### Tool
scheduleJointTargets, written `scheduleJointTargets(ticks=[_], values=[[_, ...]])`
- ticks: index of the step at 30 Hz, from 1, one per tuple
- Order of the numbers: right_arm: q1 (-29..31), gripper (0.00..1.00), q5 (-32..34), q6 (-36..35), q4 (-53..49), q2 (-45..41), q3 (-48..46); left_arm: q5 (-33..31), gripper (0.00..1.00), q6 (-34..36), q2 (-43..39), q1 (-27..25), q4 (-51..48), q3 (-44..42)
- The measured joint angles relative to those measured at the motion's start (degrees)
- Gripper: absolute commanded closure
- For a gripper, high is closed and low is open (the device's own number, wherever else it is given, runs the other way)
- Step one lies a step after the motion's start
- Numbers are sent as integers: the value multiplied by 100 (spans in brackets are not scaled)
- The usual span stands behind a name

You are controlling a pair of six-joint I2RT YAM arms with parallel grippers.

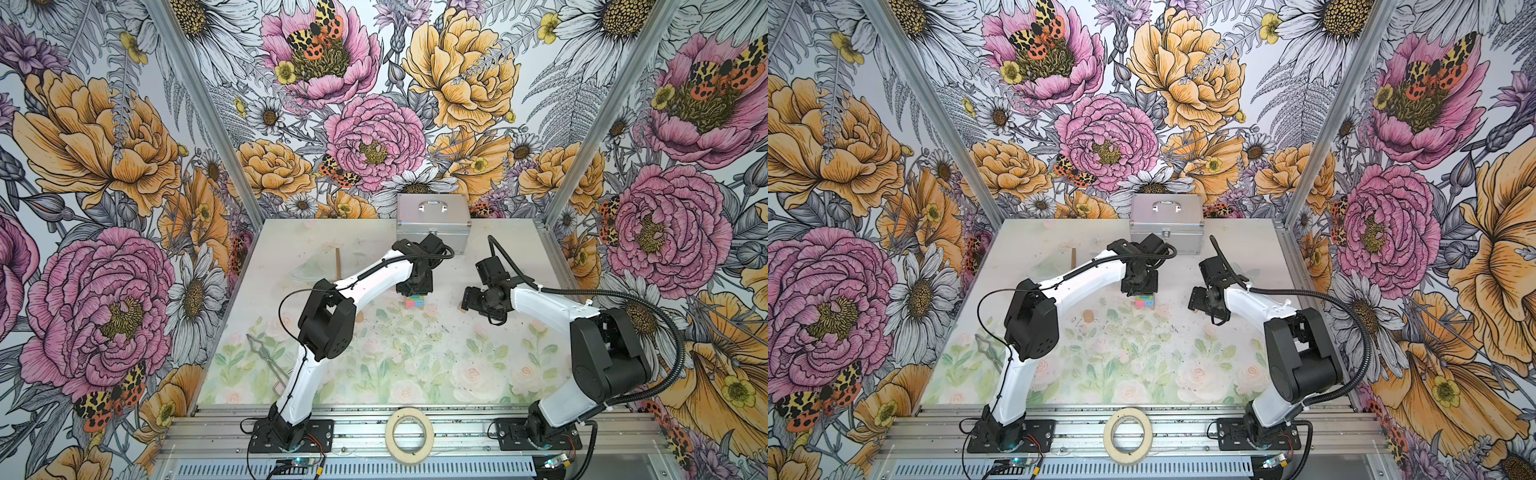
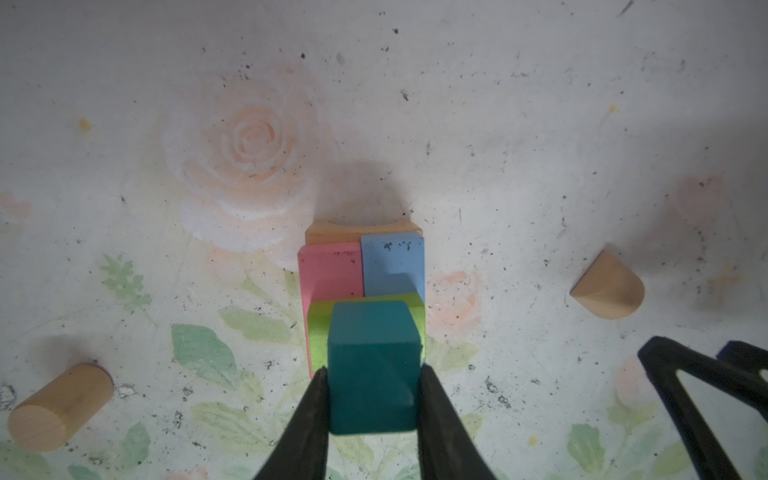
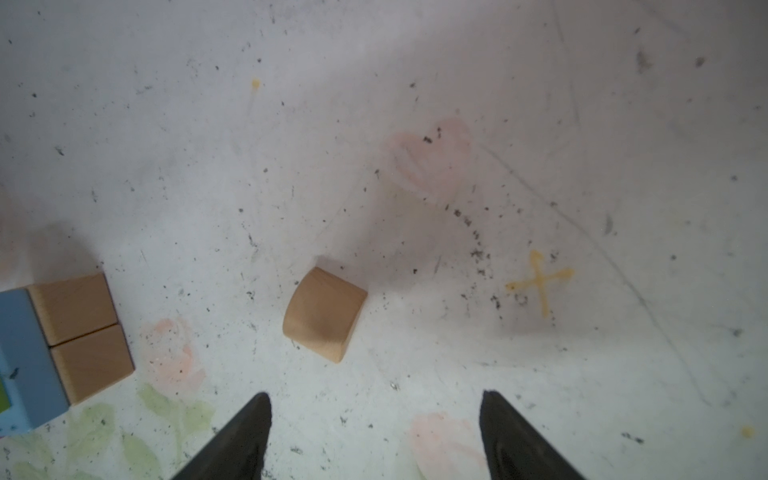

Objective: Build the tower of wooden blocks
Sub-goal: 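Lower the teal cube onto the lime-green block with the left gripper, then open the left gripper to release the teal cube on the stack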

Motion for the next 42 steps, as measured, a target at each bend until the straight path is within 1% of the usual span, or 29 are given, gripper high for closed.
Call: scheduleJointTargets(ticks=[4,13,26,29,33,39,42], values=[[0,19,0,0,9,0,-2,0,72,0,0,0,0,0],[0,19,0,9,13,0,-7,0,58,-2,2,-15,-52,2],[0,19,0,22,15,-63,-76,-2,52,0,2,-37,-114,46],[0,19,2,22,17,-87,-90,-7,50,0,2,-37,-127,140],[0,19,2,26,15,-175,-114,-42,49,2,0,-37,-127,323],[0,19,2,42,2,-334,-142,-142,50,11,-24,-35,-131,398],[0,19,26,39,-33,-503,-142,-225,55,68,-146,-9,-138,398]])
